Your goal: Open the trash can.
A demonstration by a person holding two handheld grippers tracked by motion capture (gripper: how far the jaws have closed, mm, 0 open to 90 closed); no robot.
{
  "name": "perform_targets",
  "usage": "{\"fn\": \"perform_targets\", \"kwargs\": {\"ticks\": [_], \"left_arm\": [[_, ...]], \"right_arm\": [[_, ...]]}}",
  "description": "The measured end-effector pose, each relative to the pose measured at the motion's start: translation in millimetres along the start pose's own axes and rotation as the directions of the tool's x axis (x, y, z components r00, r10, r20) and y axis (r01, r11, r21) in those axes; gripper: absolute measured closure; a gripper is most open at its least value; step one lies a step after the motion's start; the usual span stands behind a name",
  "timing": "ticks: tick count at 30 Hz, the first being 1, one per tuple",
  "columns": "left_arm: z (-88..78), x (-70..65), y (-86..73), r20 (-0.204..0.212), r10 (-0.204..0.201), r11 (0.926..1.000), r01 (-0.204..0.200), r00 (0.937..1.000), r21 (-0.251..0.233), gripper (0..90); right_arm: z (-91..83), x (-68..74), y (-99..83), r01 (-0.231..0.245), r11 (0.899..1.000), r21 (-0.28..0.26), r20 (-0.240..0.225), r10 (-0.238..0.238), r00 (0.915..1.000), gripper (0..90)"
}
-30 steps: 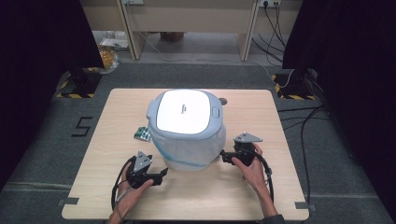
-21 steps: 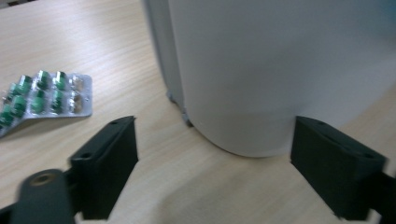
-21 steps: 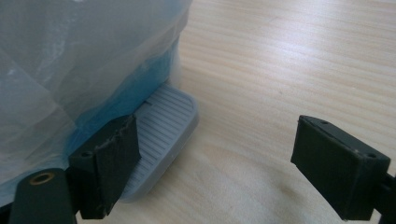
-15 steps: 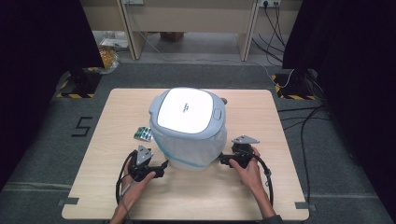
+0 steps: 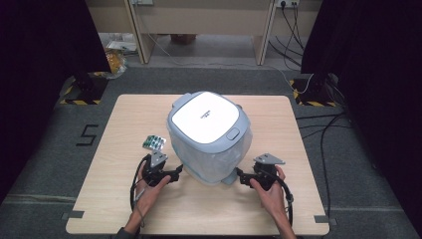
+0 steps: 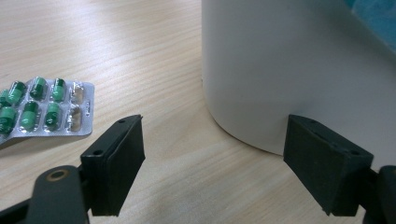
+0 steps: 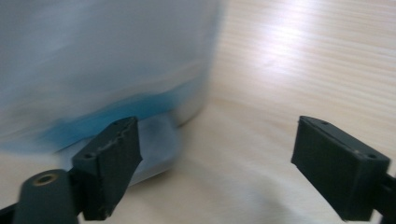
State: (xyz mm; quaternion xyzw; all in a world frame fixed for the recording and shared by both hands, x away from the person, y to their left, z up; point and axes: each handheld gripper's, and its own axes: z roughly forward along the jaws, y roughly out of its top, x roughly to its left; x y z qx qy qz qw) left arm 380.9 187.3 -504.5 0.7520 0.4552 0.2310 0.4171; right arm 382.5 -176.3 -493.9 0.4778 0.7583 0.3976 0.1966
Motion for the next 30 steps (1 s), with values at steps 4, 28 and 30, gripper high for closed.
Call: {"fn": "perform_targets", "kwargs": {"ticks": [4,28,30], "left_arm": [[1.3,0.9,1.0,0.002,-0.003,1.0,0.003,1.0,0.004,18.5],[39.7,-21.5,23.8,0.009,-0.002,1.0,0.002,1.0,0.003,31.7],[43.5,-21.3,26.1,0.013,-0.008,1.0,0.008,0.9999,0.002,31.8]], "right_arm": [[9.6,-11.3,2.8,-0.019,0.999,0.028,0.013,0.018,0.9997,15.2],[-4.9,7.7,-24.7,0.053,0.998,0.036,-0.017,-0.052,0.9985,29.8],[-5.6,8.7,-25.4,0.063,0.998,0.032,-0.019,-0.062,0.9979,30.2]]}}
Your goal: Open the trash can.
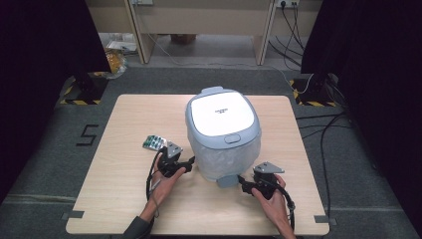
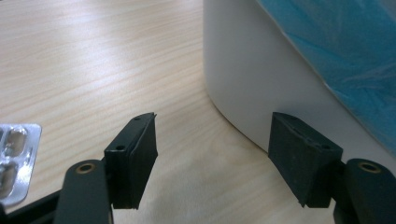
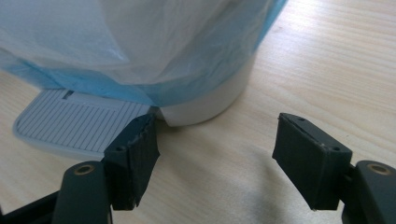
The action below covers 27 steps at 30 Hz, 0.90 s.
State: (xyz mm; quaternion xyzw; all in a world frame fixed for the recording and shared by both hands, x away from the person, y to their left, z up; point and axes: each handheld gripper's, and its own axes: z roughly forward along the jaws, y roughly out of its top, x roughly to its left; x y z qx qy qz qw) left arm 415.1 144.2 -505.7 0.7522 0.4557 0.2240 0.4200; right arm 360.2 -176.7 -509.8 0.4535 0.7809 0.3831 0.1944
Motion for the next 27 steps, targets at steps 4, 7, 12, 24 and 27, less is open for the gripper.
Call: {"fn": "perform_targets", "kwargs": {"ticks": [4,7,12,24,27], "left_arm": [[5.5,-2.5,4.8,-0.008,0.016,0.9999,-0.016,0.9998,0.001,33.6],[7.3,2.9,5.4,0.025,0.022,0.9997,-0.022,0.9995,0.008,28.3],[-4.7,13.6,-4.0,0.046,0.007,0.9999,-0.008,0.9989,0.01,20.9],[-37.9,27.7,-33.4,0.038,0.046,0.9961,-0.049,0.9982,0.073,20.0],[-44.3,32.1,-42.2,0.035,0.054,0.9929,-0.058,0.9979,0.104,19.7]], "right_arm": [[-1.1,0.4,-1.6,-0.022,1.0,0.006,-0.01,0.022,0.9997,28.7],[-2.8,1.3,-5.0,-0.023,1.0,0.008,0.007,0.023,0.9997,21.2],[-17.1,7.5,-18.0,0.036,0.999,0.017,0.032,-0.037,0.9988,20.2],[-37.5,26.6,-19.8,0.046,0.996,-0.075,-0.131,-0.055,0.9898,22.9],[-36.1,32.3,-18.2,0.047,0.995,-0.086,-0.157,-0.06,0.9858,23.7]]}}
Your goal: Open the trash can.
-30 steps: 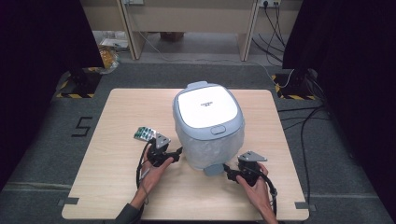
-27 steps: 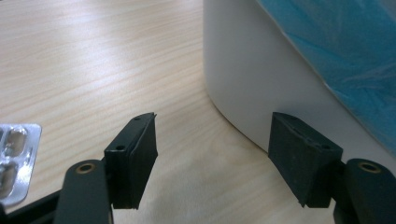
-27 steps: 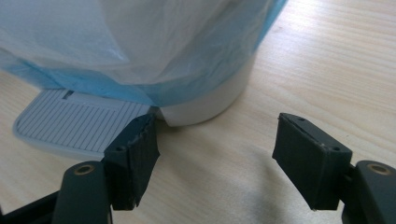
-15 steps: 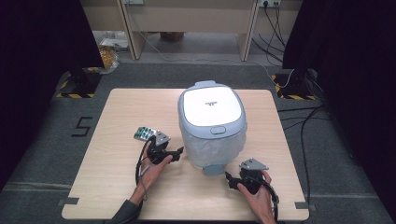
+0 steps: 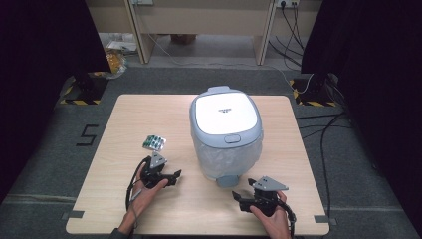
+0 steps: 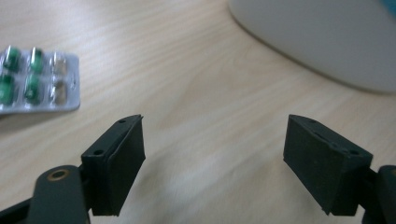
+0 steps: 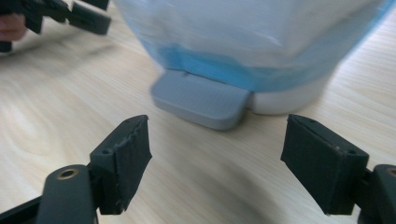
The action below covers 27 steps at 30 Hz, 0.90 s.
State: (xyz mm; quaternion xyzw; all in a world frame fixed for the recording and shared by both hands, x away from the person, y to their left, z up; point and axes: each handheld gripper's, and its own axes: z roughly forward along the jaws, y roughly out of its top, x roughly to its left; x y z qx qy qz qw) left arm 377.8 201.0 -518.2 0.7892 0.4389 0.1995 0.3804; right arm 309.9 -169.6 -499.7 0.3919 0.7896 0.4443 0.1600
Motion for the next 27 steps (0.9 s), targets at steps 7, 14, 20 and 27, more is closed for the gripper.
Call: {"fn": "perform_targets", "kwargs": {"ticks": [7,14,20,27], "left_arm": [[-12.6,10.2,-16.7,-0.009,-0.007,0.9994,0.007,0.9999,0.034,18.4],[-16.0,14.7,-20.1,0.001,-0.013,0.9992,0.013,0.9999,0.038,16.7],[-15.7,14.9,-20.0,0.01,-0.007,0.9991,0.007,0.9999,0.041,15.5],[-15.6,14.6,-20.0,0.016,0.0,0.9991,0.0,0.9999,0.043,14.3]], "right_arm": [[9.5,12.1,5.5,-0.013,1.0,-0.019,-0.065,0.012,0.9978,24.8],[22.1,26.1,16.3,0.04,0.998,-0.057,-0.091,-0.045,0.9948,25.3],[34.4,32.7,12.5,0.091,0.996,-0.013,-0.07,-0.091,0.9934,26.2],[36.0,31.9,10.1,0.112,0.994,0.0,-0.075,-0.111,0.991,26.2]]}}
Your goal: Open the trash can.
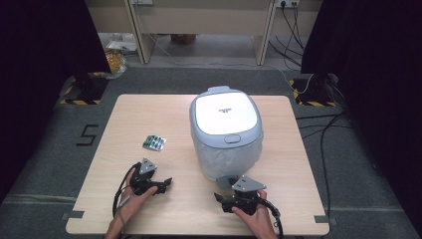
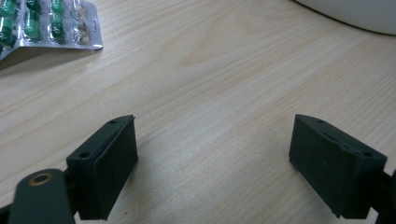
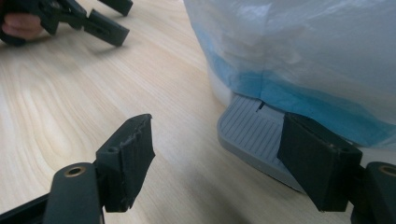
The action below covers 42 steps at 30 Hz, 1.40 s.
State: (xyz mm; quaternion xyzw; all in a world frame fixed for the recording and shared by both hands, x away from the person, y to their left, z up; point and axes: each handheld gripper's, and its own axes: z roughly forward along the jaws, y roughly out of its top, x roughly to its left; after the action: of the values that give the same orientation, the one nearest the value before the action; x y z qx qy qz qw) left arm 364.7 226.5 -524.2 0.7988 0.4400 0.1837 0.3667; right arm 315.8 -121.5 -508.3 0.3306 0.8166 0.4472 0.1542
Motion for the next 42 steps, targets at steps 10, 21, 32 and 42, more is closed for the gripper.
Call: {"fn": "perform_targets", "kwargs": {"ticks": [10,21,32,42], "left_arm": [[0.0,-0.1,0.0,0.001,0.003,1.0,-0.003,1.0,0.001,14.1],[0.2,-0.3,0.1,0.006,0.006,1.0,-0.006,1.0,0.002,13.7],[0.4,-0.7,0.1,0.008,0.004,1.0,-0.004,1.0,0.002,13.3],[0.5,-0.9,0.0,0.01,0.005,1.0,-0.005,0.9999,-0.001,13.4]], "right_arm": [[4.1,5.2,-0.5,0.056,0.997,0.046,0.035,-0.058,0.9977,26.1],[7.6,3.7,-4.0,0.047,0.995,0.084,0.019,-0.049,0.9986,25.6],[6.8,4.3,-5.0,0.057,0.995,0.086,0.019,-0.059,0.9981,25.6],[6.5,4.9,-5.3,0.077,0.993,0.091,0.026,-0.08,0.9965,25.6]]}}
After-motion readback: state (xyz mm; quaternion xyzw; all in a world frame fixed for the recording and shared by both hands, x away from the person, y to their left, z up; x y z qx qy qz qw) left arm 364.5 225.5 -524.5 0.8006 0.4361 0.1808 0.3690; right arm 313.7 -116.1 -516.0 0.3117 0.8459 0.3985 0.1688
